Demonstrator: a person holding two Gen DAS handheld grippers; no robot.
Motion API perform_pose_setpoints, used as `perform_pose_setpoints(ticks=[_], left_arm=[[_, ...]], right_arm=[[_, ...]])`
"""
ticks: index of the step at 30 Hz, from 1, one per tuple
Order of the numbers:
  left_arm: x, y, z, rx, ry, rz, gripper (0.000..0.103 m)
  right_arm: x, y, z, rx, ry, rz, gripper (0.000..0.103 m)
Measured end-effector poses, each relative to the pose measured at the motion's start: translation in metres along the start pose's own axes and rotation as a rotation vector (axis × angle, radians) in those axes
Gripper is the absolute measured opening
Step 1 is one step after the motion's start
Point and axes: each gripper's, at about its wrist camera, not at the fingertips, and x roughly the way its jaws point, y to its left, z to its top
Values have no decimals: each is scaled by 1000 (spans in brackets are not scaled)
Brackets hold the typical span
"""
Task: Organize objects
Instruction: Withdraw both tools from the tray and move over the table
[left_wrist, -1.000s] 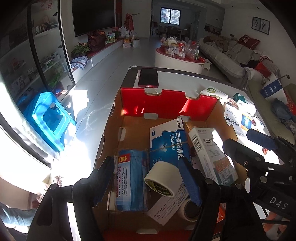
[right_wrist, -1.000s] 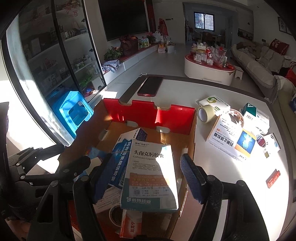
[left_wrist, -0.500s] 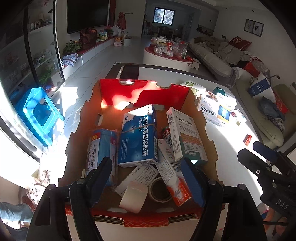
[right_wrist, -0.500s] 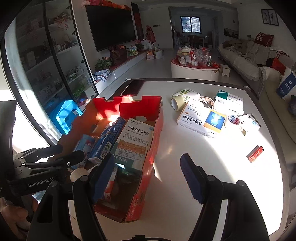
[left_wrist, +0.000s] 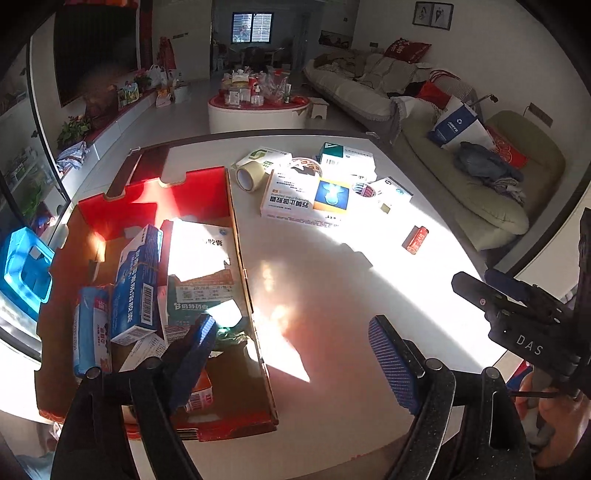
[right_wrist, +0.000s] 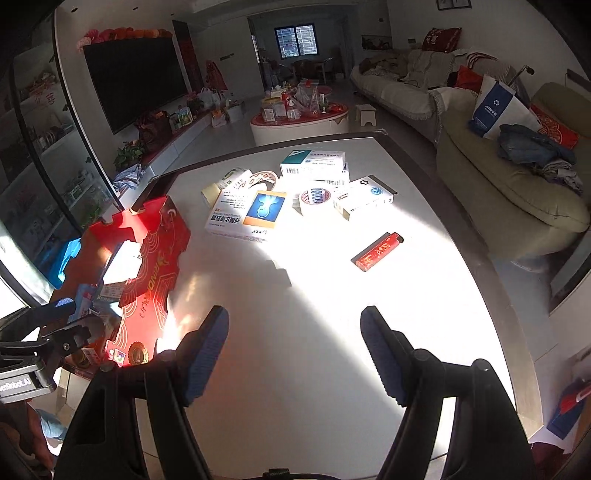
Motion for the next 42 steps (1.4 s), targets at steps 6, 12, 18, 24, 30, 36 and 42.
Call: perform_pose_setpoints(ticks=[6, 12, 18, 24, 30, 36, 42], left_arm=[[26, -42, 29, 41, 33, -19, 93], [65, -56, 47, 13, 98, -7, 95], [106, -46, 59, -84, 185, -8, 95], [125, -42, 74, -98, 199, 24, 96], [141, -36, 115, -162, 179, 14, 96], [173, -31, 165, -151, 197, 24, 96], [228, -19, 191, -152, 272, 104, 96]], right_arm=[[14, -44, 27, 45, -13, -35, 76], [50, -70, 44, -15, 37, -1, 77], [83, -93, 58, -128, 98, 154, 79], [109, -112, 65, -168, 157, 209, 81], [131, -117, 53, 85, 202, 74, 82], [144, -96, 48, 188, 176, 9, 82], [144, -92, 46, 193, 173, 6, 82]])
